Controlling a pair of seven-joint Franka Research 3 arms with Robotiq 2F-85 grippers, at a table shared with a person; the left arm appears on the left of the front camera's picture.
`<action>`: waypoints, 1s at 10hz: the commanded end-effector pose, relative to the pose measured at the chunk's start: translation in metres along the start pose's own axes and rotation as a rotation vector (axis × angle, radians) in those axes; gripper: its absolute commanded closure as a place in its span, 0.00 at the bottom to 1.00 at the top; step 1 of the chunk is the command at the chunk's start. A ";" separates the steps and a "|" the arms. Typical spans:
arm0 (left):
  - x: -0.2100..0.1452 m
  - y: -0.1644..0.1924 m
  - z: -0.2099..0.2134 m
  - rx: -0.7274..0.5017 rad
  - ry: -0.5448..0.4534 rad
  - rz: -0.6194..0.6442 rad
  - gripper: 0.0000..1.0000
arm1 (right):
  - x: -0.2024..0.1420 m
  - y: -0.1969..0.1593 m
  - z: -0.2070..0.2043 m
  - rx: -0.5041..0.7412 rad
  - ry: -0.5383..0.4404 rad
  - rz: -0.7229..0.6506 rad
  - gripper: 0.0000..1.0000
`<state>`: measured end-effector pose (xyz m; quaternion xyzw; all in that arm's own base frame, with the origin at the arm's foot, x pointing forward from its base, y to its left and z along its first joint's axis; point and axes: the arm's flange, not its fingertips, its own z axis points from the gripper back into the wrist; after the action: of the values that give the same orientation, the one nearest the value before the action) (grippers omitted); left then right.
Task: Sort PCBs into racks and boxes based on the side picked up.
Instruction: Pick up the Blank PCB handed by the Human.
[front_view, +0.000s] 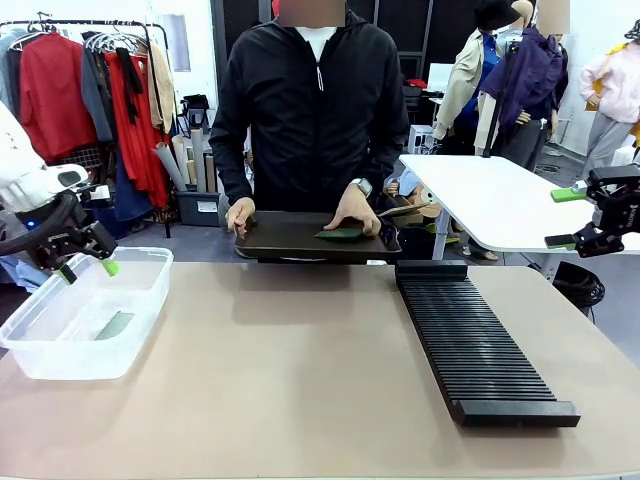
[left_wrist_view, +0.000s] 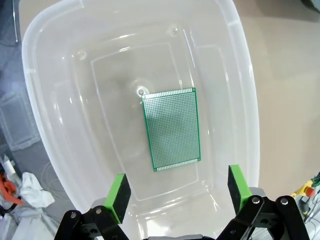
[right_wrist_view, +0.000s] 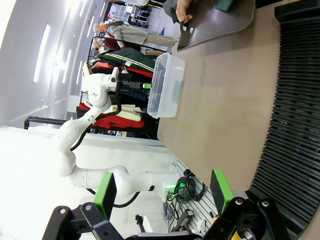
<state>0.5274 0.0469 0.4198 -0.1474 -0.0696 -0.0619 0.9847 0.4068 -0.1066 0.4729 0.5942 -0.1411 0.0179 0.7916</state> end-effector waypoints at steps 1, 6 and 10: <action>0.000 0.000 0.001 -0.002 -0.004 0.001 0.00 | 0.001 0.003 0.000 -0.007 -0.007 0.005 0.00; 0.000 0.000 0.000 0.000 0.000 0.000 0.00 | 0.001 0.003 0.000 -0.007 -0.007 0.005 0.00; 0.005 0.025 0.019 -0.348 -0.072 0.052 0.00 | 0.001 0.003 0.000 -0.007 -0.007 0.005 0.00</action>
<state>0.5275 0.0622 0.4334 -0.2785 -0.0890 -0.0378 0.9556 0.4069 -0.1066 0.4729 0.5942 -0.1411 0.0180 0.7917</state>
